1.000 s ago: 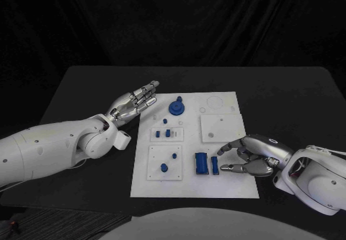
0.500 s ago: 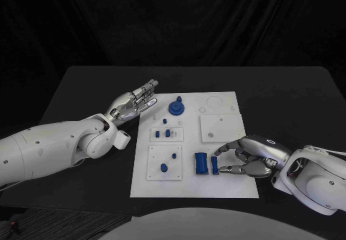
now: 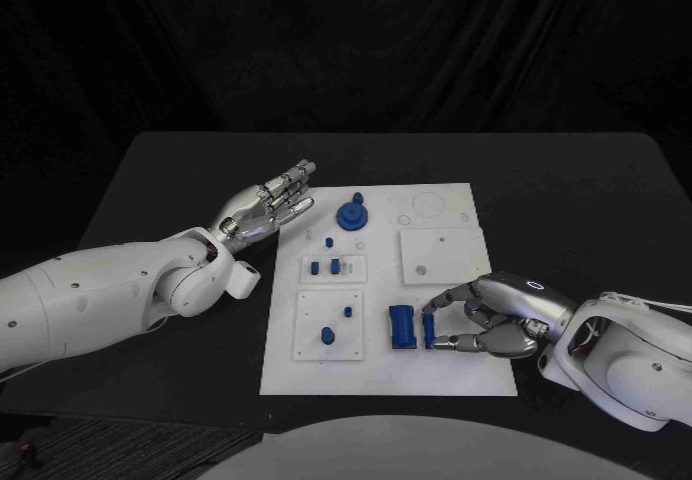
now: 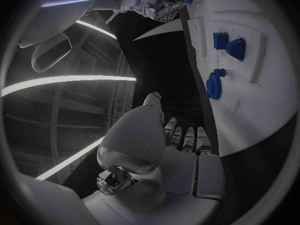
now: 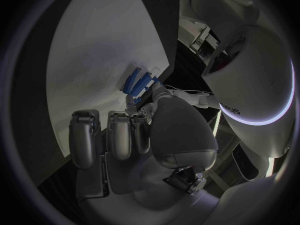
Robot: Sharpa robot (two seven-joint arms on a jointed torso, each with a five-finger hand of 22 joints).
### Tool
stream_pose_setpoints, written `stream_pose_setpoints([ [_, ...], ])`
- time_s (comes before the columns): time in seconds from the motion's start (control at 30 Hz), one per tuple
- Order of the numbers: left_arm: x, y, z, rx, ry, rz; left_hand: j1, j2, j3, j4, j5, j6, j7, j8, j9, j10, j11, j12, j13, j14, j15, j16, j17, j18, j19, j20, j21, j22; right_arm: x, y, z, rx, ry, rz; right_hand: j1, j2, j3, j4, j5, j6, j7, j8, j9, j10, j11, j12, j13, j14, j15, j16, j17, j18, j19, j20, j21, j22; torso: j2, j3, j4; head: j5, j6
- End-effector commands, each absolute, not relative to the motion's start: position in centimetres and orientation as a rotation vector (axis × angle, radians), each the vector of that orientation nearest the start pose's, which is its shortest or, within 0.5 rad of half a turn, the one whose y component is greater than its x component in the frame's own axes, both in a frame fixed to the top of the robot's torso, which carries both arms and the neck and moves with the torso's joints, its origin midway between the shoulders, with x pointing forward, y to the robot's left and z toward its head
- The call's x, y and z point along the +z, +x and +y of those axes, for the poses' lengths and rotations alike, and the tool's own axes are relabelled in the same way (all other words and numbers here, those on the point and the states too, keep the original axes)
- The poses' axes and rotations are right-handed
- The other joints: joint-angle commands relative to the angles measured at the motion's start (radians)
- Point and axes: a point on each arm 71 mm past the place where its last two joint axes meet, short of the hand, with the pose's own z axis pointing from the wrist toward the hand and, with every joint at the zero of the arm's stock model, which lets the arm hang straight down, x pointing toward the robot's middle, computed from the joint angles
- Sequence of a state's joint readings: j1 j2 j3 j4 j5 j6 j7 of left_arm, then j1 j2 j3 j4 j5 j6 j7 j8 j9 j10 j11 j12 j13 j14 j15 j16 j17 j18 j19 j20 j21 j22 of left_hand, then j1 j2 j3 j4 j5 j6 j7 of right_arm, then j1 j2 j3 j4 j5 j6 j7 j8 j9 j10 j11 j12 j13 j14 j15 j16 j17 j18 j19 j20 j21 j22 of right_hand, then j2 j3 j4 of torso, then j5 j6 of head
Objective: Assemble the parts on the task board
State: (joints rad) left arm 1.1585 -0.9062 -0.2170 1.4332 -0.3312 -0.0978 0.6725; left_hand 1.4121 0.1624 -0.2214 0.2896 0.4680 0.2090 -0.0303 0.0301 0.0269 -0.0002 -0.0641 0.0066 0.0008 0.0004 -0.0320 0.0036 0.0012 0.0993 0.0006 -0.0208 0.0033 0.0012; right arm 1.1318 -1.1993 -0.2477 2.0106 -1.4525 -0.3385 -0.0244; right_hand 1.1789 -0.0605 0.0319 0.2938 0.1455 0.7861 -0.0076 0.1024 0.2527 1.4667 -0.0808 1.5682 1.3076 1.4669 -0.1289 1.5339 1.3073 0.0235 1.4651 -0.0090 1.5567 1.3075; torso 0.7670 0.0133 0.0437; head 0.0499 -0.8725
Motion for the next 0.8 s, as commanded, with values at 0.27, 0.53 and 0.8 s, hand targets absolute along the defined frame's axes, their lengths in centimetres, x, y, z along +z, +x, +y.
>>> stream_pose_setpoints([
  [0.27,-23.6,45.3,24.9,-1.722,-0.587,1.467,0.015,0.004,0.007,-0.002,0.013,-0.01,0.011,-0.005,-0.001,0.0,0.016,-0.007,-0.001,0.0,0.007,-0.004,-0.001,-0.008,-0.001,0.018,-0.003,-0.001,-24.1,32.4,-22.0,0.84,-0.211,1.958,0.003,0.006,0.005,-0.001,-0.001,0.027,0.005,0.005,-0.008,0.104,-0.004,0.003,0.263,0.085,-0.006,0.003,0.161,-0.02,0.098,-0.009,0.0,0.258,0.0,0.001,0.0,0.003,0.0],
  [0.53,-23.6,45.3,24.9,-1.721,-0.59,1.471,0.015,0.006,0.006,-0.001,0.013,-0.01,0.013,-0.005,-0.001,0.0,0.019,-0.007,-0.001,0.0,0.009,-0.004,-0.001,-0.007,-0.001,0.021,-0.003,-0.001,-24.4,32.5,-22.2,0.812,-0.203,1.982,-0.003,0.007,0.003,-0.001,-0.005,0.032,0.009,0.005,-0.011,0.104,-0.002,0.003,0.263,0.085,-0.005,0.002,0.159,-0.019,0.098,-0.009,-0.001,0.258,0.0,0.0005,-0.0004,0.002,0.0],
  [0.8,-23.7,45.3,24.9,-1.721,-0.592,1.476,0.016,0.007,0.006,-0.001,0.014,-0.012,0.015,-0.005,-0.001,0.0,0.02,-0.007,-0.001,0.0,0.011,-0.004,-0.001,-0.007,-0.001,0.023,-0.003,-0.001,-24.5,32.6,-22.3,0.797,-0.199,1.98,-0.014,0.012,0.002,-0.001,-0.016,0.029,0.011,-0.001,-0.02,0.104,0.001,0.003,0.263,0.084,-0.003,0.001,0.154,-0.018,0.094,-0.008,-0.007,0.256,0.0,-0.0002,0.0,0.002,0.0],
])
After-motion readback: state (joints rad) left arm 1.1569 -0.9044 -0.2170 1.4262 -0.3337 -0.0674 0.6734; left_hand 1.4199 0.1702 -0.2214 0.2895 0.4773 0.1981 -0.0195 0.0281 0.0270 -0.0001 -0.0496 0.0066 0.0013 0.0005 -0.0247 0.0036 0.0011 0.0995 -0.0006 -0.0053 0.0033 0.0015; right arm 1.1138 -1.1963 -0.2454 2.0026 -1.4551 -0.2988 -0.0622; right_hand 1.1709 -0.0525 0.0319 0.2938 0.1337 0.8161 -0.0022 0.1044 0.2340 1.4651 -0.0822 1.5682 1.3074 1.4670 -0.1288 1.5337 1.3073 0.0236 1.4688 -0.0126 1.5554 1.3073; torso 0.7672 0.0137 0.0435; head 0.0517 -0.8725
